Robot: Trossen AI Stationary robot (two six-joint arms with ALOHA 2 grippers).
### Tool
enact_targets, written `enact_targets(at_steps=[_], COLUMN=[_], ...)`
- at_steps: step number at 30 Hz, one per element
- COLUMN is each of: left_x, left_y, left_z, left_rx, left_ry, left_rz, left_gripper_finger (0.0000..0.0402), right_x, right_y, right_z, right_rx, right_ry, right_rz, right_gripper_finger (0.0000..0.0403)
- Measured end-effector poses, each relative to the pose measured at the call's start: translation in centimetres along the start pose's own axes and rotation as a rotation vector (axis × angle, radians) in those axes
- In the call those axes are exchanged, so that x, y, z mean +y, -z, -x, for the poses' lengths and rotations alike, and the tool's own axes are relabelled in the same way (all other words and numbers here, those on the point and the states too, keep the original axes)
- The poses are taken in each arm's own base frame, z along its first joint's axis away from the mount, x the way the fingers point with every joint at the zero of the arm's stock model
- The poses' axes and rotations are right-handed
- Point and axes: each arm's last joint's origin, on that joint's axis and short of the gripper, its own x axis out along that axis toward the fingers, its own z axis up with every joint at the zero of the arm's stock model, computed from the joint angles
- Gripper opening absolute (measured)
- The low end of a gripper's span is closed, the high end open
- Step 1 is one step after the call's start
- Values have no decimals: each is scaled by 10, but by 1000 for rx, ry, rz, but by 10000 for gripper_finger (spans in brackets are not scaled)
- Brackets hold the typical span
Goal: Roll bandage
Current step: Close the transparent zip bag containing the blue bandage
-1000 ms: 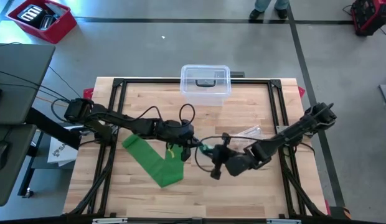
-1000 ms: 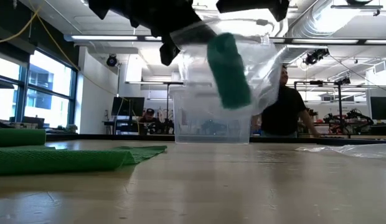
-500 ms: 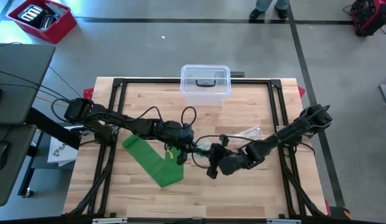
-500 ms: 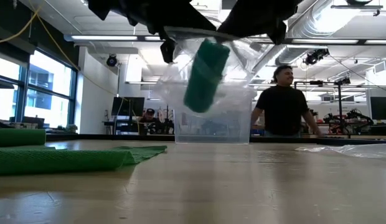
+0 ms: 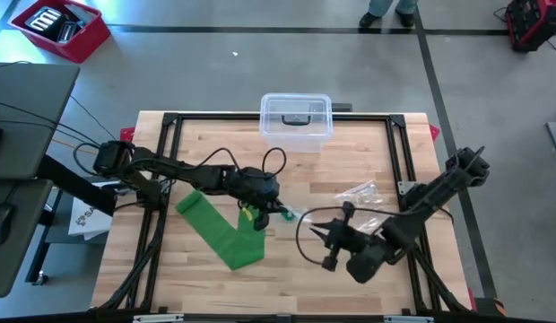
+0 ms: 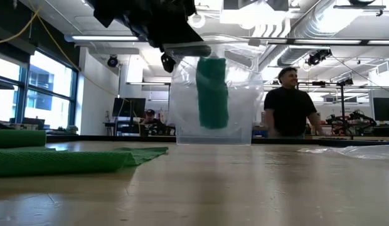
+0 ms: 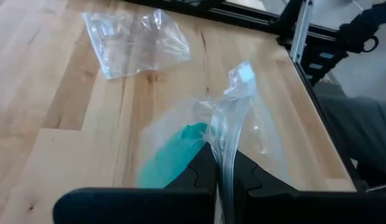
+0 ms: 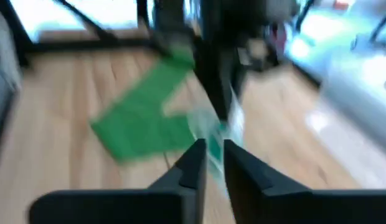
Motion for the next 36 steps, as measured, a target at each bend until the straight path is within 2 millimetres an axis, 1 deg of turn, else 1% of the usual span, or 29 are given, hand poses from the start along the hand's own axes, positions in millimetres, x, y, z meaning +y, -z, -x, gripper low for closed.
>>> enact_targets(at_steps=[4, 6, 8, 11, 13, 15, 17, 20, 21, 23, 25, 29, 32, 34, 36], left_x=[-5, -8, -10, -17, -21, -26, -29, -30, -29, -29, -28, -17, -13, -20, -34], left_y=[1, 3, 3, 4, 5, 6, 7, 7, 7, 7, 7, 2, -4, -4, -1], left_z=[-1, -1, -1, -2, -2, -3, -3, -3, -3, -3, -3, -2, -1, -1, -2], left_rx=[4, 13, 12, 17, 17, 19, 18, 9, 3, -1, -6, -42, -88, -90, -91], left_ry=[14, 20, 26, 40, 42, 54, 59, 31, 5, -24, -55, -147, -233, -264, -296], left_rz=[-8, -11, -5, -7, -14, -21, -26, -29, -30, -63, -113, -208, -339, -459, -568], left_gripper_finger=[0, 0, 0, 0, 0, 0, 0, 0, 1, 9, 27, 84, 132, 155, 168], right_x=[-10, -9, -5, 3, 8, 11, 13, 16, 17, 18, 18, 11, 0, -12, -21], right_y=[13, 19, 22, 25, 29, 30, 29, 29, 29, 26, 21, 7, -2, -6, -9], right_z=[-10, -17, -26, -40, -48, -52, -52, -51, -50, -48, -46, -48, -55, -59, -62], right_rx=[178, 237, 252, 237, 232, 212, 199, 184, 179, 178, 196, 296, 381, 449, 483], right_ry=[6, -12, -22, -30, -30, -27, -28, -37, -40, -42, -45, -99, -86, -34, 21], right_rz=[40, 101, 163, 214, 241, 235, 222, 215, 216, 203, 175, 117, 8, -74, -131], right_gripper_finger=[112, 135, 149, 154, 146, 126, 93, 26, 15, 14, 15, 5, 8, 8, 5])
